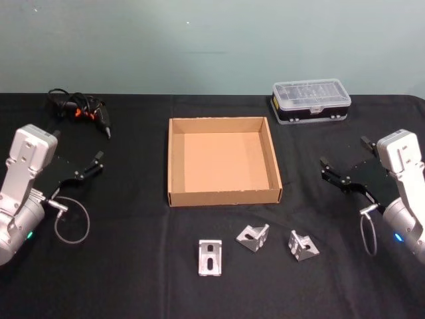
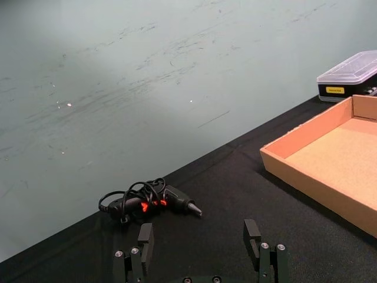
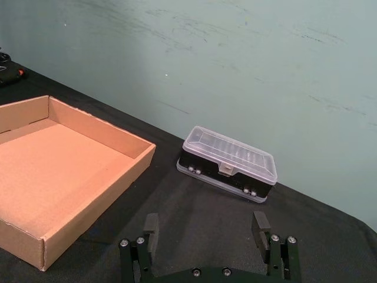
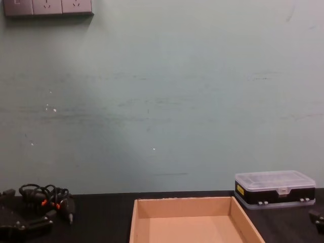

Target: Use one hand to pick up the angle iron from the table and place it into the box.

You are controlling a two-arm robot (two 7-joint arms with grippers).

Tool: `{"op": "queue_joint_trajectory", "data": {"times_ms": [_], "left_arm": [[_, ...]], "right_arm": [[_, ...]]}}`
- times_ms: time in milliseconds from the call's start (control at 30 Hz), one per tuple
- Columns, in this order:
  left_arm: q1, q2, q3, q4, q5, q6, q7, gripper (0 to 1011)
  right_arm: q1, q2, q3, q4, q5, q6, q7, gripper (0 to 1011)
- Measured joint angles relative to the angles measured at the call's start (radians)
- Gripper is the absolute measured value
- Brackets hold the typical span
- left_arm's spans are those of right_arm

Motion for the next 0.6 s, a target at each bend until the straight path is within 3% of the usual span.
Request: {"op": "queue_joint_trajectory", "data": {"times_ms": [600], "left_arm": [[0.0,0.0,0.0,0.0,0.0,0.0,0.0,1000]], "right_arm": [[0.0,0.0,0.0,0.0,0.0,0.0,0.0,1003]]}}
